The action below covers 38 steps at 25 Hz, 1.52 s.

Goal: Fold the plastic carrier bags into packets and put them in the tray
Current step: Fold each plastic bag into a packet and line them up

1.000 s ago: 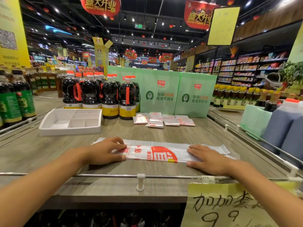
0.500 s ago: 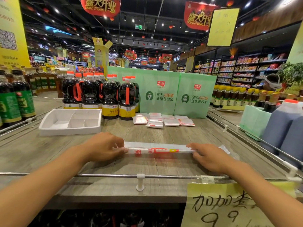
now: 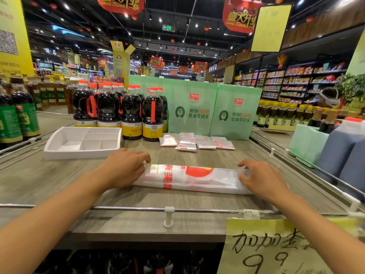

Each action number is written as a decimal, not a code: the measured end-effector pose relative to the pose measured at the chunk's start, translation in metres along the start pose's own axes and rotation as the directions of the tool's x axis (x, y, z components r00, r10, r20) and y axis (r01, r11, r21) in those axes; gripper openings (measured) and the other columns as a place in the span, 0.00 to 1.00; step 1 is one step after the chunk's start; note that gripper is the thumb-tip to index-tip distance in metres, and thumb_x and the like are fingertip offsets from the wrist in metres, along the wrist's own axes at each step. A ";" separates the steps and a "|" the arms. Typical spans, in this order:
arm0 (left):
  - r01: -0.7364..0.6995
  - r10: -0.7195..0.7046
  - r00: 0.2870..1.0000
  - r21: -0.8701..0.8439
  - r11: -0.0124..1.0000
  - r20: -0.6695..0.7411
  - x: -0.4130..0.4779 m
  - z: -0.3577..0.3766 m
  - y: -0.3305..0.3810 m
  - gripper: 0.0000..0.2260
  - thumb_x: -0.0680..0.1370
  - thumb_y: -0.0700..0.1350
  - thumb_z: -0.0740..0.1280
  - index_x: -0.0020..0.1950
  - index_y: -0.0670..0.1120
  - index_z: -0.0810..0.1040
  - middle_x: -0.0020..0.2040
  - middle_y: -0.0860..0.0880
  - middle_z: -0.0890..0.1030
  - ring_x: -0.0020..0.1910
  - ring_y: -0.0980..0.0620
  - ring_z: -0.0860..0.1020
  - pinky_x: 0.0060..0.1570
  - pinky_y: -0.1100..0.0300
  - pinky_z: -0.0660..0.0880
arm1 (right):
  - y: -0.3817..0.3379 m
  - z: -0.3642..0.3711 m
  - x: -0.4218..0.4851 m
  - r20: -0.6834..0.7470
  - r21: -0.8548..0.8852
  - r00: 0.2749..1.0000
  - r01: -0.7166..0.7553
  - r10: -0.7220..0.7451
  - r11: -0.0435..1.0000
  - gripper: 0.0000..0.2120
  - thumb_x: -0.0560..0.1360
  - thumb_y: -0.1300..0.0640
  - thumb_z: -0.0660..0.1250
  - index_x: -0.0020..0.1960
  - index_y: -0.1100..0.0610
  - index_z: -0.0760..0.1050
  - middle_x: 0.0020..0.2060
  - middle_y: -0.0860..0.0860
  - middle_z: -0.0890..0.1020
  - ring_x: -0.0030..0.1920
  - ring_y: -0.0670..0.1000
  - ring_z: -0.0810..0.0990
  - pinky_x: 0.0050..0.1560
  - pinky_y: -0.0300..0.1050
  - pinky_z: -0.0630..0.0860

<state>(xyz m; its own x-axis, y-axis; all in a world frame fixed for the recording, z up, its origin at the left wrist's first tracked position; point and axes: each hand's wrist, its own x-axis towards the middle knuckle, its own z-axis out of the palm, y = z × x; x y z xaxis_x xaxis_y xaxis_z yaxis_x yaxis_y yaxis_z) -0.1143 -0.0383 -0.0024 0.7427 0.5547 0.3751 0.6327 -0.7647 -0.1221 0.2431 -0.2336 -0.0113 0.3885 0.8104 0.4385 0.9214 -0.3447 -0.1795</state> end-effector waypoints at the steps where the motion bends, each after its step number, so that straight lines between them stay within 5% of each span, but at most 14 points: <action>1: -0.001 0.002 1.000 -0.039 0.999 0.020 0.001 0.005 -0.001 0.14 0.84 0.51 0.57 0.69 0.56 0.73 0.63 0.57 0.77 0.59 0.54 0.76 0.57 0.55 0.71 | 0.001 0.000 0.001 0.013 -0.071 0.999 0.031 -0.030 0.997 0.20 0.78 0.47 0.68 0.69 0.43 0.74 0.60 0.46 0.82 0.58 0.52 0.81 0.60 0.55 0.78; 5: 0.008 0.011 0.987 -0.116 0.993 0.159 0.002 0.019 -0.001 0.26 0.82 0.65 0.46 0.76 0.59 0.65 0.70 0.56 0.71 0.69 0.54 0.68 0.71 0.50 0.64 | -0.006 0.001 0.003 0.089 -0.478 0.976 0.217 -0.199 0.851 0.19 0.81 0.46 0.64 0.70 0.43 0.70 0.62 0.43 0.78 0.65 0.49 0.75 0.75 0.57 0.61; 8: 0.015 0.035 0.962 -0.181 0.983 0.271 0.003 0.028 0.000 0.23 0.85 0.61 0.50 0.78 0.58 0.63 0.72 0.53 0.69 0.70 0.52 0.67 0.71 0.50 0.64 | -0.010 0.005 0.004 0.128 -0.541 0.967 0.254 -0.220 0.802 0.18 0.80 0.54 0.63 0.69 0.44 0.72 0.62 0.44 0.78 0.66 0.50 0.73 0.76 0.58 0.58; 10: 0.029 0.043 0.950 -0.227 0.973 0.309 0.003 0.032 0.001 0.24 0.84 0.61 0.50 0.79 0.57 0.63 0.72 0.52 0.69 0.69 0.52 0.67 0.70 0.49 0.65 | -0.009 0.006 0.005 0.163 -0.489 0.957 0.290 -0.241 0.823 0.17 0.82 0.53 0.59 0.70 0.44 0.72 0.63 0.45 0.78 0.65 0.51 0.74 0.73 0.52 0.64; 13: 0.045 0.044 0.944 -0.261 0.964 0.327 0.003 0.032 0.003 0.23 0.85 0.59 0.51 0.79 0.55 0.64 0.74 0.52 0.66 0.72 0.52 0.64 0.72 0.50 0.63 | -0.017 0.006 0.006 0.323 -0.137 0.917 0.290 -0.234 0.947 0.20 0.84 0.51 0.56 0.75 0.48 0.67 0.71 0.48 0.72 0.69 0.52 0.71 0.70 0.50 0.68; 17: 0.045 0.052 0.945 -0.286 0.957 0.323 0.002 0.036 0.007 0.22 0.87 0.55 0.52 0.81 0.54 0.61 0.81 0.51 0.58 0.79 0.51 0.57 0.76 0.55 0.55 | -0.067 0.019 0.006 0.517 0.159 0.804 0.247 -0.294 0.956 0.25 0.86 0.50 0.55 0.82 0.52 0.56 0.81 0.51 0.58 0.80 0.52 0.55 0.79 0.48 0.51; 23: 0.013 0.120 0.869 -0.265 0.964 0.481 -0.001 0.035 0.011 0.25 0.86 0.58 0.44 0.82 0.60 0.41 0.82 0.59 0.38 0.80 0.55 0.35 0.78 0.51 0.34 | -0.082 0.037 0.009 0.656 0.077 0.704 0.299 -0.274 0.951 0.29 0.87 0.42 0.46 0.83 0.49 0.41 0.83 0.49 0.43 0.82 0.52 0.40 0.80 0.51 0.40; 32: 0.042 0.092 0.757 -0.188 0.981 0.647 -0.001 0.028 0.000 0.25 0.87 0.57 0.43 0.82 0.57 0.36 0.82 0.55 0.34 0.81 0.52 0.35 0.79 0.48 0.37 | -0.037 0.028 0.014 0.733 -0.002 0.657 0.261 -0.176 0.965 0.30 0.85 0.37 0.41 0.82 0.44 0.34 0.81 0.46 0.36 0.81 0.52 0.35 0.81 0.55 0.38; 38: 0.055 0.087 0.755 -0.195 0.979 0.650 -0.004 0.026 0.001 0.26 0.86 0.58 0.43 0.82 0.57 0.36 0.82 0.56 0.34 0.81 0.52 0.35 0.78 0.49 0.36 | -0.004 0.016 0.006 0.742 -0.029 0.662 0.185 -0.103 0.982 0.30 0.85 0.39 0.42 0.82 0.44 0.34 0.81 0.46 0.35 0.81 0.52 0.35 0.80 0.54 0.38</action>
<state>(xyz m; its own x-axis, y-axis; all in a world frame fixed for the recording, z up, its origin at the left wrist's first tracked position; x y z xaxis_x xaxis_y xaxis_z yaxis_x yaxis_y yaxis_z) -0.1108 -0.0321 -0.0282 0.7583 0.5655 -0.3243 0.6178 -0.7822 0.0808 0.2415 -0.2200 -0.0218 0.1670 0.9237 -0.3448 0.9768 -0.2024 -0.0692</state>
